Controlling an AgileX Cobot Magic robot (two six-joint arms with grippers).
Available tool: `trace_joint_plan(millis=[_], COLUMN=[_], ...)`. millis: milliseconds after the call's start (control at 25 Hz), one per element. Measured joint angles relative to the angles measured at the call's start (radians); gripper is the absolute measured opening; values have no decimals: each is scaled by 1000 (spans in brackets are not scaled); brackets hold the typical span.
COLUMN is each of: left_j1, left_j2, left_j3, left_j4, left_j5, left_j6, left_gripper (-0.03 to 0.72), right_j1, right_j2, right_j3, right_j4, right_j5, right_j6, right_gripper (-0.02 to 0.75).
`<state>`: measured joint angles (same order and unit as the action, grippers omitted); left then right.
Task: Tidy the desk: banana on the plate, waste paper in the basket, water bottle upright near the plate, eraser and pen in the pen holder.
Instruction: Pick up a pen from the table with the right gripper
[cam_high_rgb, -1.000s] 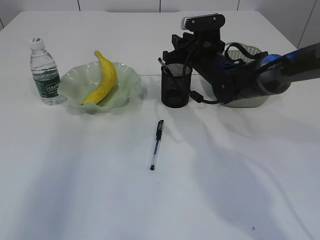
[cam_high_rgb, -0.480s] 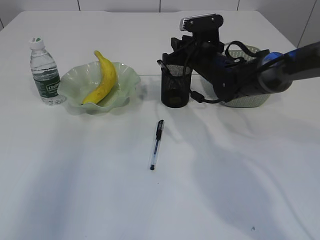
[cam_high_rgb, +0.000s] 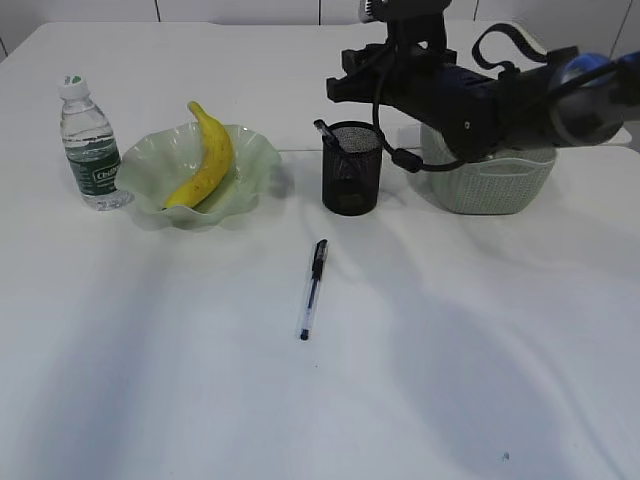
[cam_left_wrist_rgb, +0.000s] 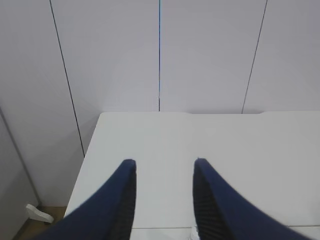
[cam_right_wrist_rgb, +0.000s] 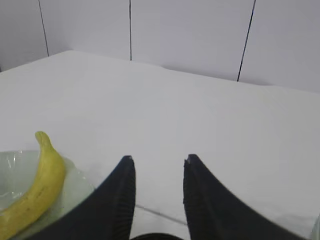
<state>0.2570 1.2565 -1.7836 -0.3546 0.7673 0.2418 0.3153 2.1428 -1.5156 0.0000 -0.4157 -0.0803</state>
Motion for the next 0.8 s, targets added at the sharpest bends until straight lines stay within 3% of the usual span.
trace_joint_plan(millis=[800], left_j1=[0], left_j2=[0], left_j3=[0], left_j4=[8], left_j5=[-51], left_j6=[7], left_gripper=[260], right_j1=[20], right_j2=[-166], right_j3=[0], right_j4=[59], right_j5=[598], right_j6=[108], right_gripper=[233])
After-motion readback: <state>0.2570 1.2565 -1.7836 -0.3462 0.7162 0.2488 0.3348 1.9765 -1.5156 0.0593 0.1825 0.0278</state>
